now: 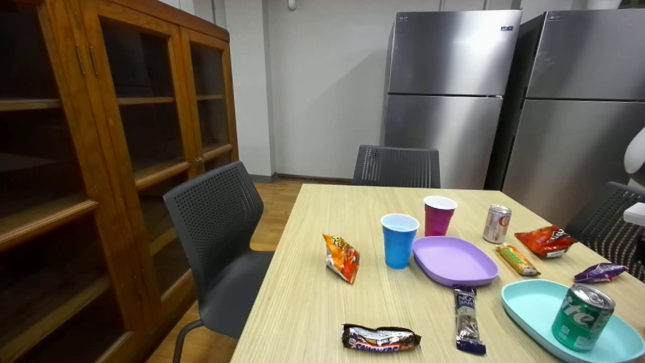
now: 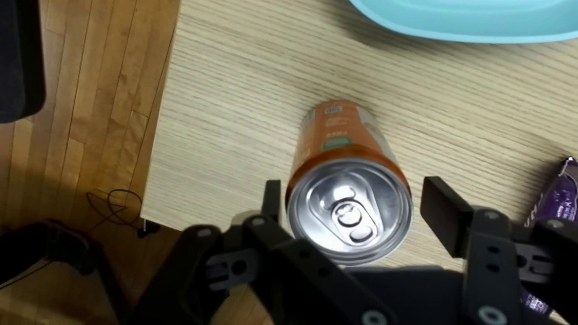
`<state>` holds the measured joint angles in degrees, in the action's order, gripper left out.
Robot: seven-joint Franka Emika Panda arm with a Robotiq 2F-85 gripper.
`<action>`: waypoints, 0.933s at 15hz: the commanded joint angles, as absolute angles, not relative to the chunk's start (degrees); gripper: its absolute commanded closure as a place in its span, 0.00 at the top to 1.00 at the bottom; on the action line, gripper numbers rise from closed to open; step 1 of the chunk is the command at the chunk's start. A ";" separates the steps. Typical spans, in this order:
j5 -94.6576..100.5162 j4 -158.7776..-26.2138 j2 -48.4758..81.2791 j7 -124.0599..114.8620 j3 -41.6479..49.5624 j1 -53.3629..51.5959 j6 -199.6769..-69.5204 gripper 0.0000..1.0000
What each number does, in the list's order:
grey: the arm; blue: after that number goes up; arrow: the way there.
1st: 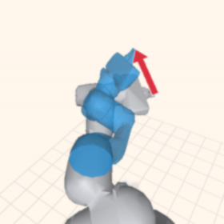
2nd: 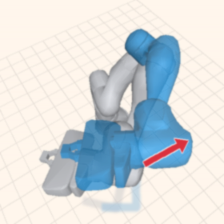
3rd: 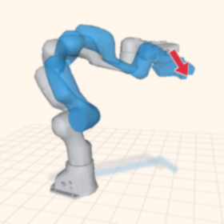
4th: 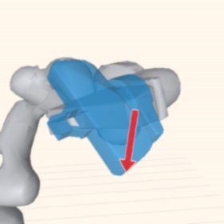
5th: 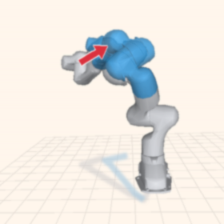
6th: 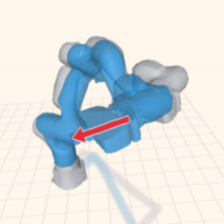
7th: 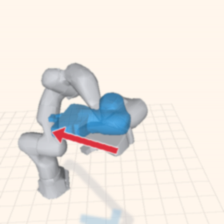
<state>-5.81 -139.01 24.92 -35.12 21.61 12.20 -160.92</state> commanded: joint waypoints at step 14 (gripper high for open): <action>-7.04 -143.11 15.53 -29.27 23.53 10.21 -159.12 0.39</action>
